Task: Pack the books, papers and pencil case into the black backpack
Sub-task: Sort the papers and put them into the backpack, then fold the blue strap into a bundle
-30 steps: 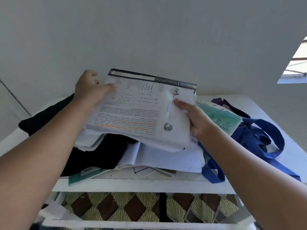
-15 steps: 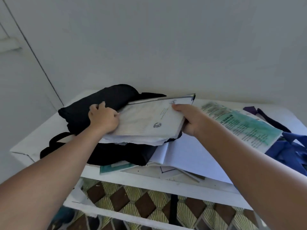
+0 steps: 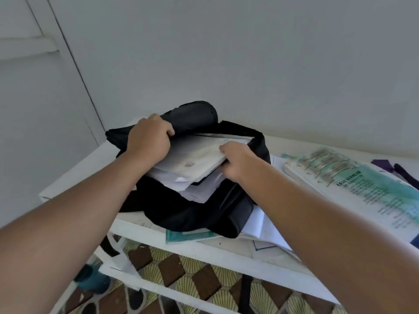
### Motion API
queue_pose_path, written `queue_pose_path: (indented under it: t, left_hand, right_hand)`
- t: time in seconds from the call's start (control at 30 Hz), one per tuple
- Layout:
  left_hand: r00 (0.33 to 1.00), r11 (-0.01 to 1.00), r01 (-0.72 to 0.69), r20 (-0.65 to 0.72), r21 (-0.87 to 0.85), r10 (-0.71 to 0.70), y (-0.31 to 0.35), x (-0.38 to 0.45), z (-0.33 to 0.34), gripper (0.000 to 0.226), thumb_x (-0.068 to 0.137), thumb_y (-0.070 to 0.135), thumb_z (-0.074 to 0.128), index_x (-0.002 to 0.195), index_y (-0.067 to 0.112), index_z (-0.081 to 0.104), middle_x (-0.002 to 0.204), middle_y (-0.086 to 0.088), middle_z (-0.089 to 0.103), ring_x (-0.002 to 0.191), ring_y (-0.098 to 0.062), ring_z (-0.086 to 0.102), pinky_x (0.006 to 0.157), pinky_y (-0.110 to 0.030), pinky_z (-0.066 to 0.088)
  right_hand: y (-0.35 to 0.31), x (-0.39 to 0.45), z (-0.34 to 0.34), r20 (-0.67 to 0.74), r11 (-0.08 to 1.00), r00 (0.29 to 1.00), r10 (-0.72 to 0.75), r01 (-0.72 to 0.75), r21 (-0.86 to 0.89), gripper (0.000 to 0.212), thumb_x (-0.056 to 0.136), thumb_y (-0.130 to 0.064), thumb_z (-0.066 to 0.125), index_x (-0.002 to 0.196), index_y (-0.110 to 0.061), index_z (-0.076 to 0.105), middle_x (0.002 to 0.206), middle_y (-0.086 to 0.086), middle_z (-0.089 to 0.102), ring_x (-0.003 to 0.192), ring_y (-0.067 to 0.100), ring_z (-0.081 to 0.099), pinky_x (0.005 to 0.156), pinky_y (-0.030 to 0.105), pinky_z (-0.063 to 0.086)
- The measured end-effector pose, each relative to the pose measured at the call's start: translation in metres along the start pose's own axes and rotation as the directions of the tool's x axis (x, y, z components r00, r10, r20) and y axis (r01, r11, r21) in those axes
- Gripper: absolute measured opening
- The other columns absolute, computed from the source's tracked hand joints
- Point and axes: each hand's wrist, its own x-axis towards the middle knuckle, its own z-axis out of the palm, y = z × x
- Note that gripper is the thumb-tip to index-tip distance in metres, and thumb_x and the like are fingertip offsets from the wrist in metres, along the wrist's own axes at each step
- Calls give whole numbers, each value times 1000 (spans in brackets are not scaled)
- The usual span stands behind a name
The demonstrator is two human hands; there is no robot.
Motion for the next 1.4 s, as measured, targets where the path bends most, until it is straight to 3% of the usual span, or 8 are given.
queue_pose_path:
  t: [0.13, 0.27, 0.4, 0.47, 0.67, 1.0, 1.17, 1.4]
  left_hand:
    - [995, 1000, -6, 101, 6, 5, -11, -6, -4, 43, 91, 5, 47, 105, 32, 78, 120, -3, 62, 106, -31, 61, 91, -45, 51]
    - [979, 999, -38, 200, -6, 39, -8, -12, -9, 38, 90, 9, 50, 97, 35, 77, 118, -2, 59, 106, -28, 60, 90, -46, 52]
    - [980, 999, -40, 197, -1, 39, 21, -18, -5, 28, 94, 13, 53, 107, 27, 74, 142, -11, 44, 134, -33, 37, 101, -49, 42]
    - [981, 997, -77, 175, -31, 81, 47, -16, -2, 27, 95, 11, 54, 111, 24, 71, 146, -11, 40, 138, -33, 33, 101, -47, 40]
    - [965, 959, -205, 124, -197, 232, 173, -14, 18, 21, 99, 18, 51, 111, 20, 67, 121, -10, 52, 117, -32, 47, 87, -48, 51]
    - [770, 840, -444, 345, -312, 536, 380, -62, 75, 48, 99, 27, 55, 142, 14, 39, 133, -14, 55, 113, -34, 59, 76, -39, 48]
    - [621, 808, -491, 519, -326, 587, 444, -80, 89, 71, 97, 47, 57, 157, 16, 33, 142, -10, 56, 119, -28, 60, 87, -37, 53]
    - [563, 783, -595, 601, -180, 567, 464, -72, 99, 39, 87, 56, 68, 82, 18, 59, 82, -2, 62, 77, -21, 59, 55, -32, 38]
  right_hand:
    - [20, 5, 38, -145, 956, 982, -119, 74, -284, 43, 102, -18, 54, 143, -5, 47, 139, 6, 58, 109, 22, 59, 79, 20, 51]
    - [27, -13, 38, 23, 444, 954, -299, 160, -881, 36, 93, -14, 61, 128, -17, 54, 82, -6, 42, 72, 12, 41, 69, 26, 29]
    - [20, -5, 38, -173, 987, 975, -136, 120, -103, 53, 94, -19, 60, 143, -9, 43, 124, 15, 58, 105, 29, 56, 72, 35, 46]
    - [8, -19, 19, -224, 972, 946, -234, 220, -82, 67, 96, -20, 56, 156, -9, 28, 154, 21, 34, 128, 37, 49, 96, 43, 46]
    - [-28, -50, -87, -275, 864, 827, -490, 417, -282, 49, 102, -19, 49, 149, -27, 38, 147, 4, 27, 80, 5, 48, 57, 18, 37]
    - [-11, -76, -300, -589, 905, 691, -419, 268, -330, 44, 97, -21, 54, 140, -28, 46, 133, 7, 45, 88, 17, 56, 61, 28, 44]
    - [4, -94, -391, -689, 889, 598, -409, 90, -450, 42, 90, -30, 58, 132, -27, 54, 132, 13, 47, 111, 35, 60, 96, 50, 56]
    - [37, -98, -456, -614, 628, 728, -305, -331, -704, 68, 92, -48, 66, 152, -25, 41, 144, 14, 52, 131, 36, 52, 100, 42, 47]
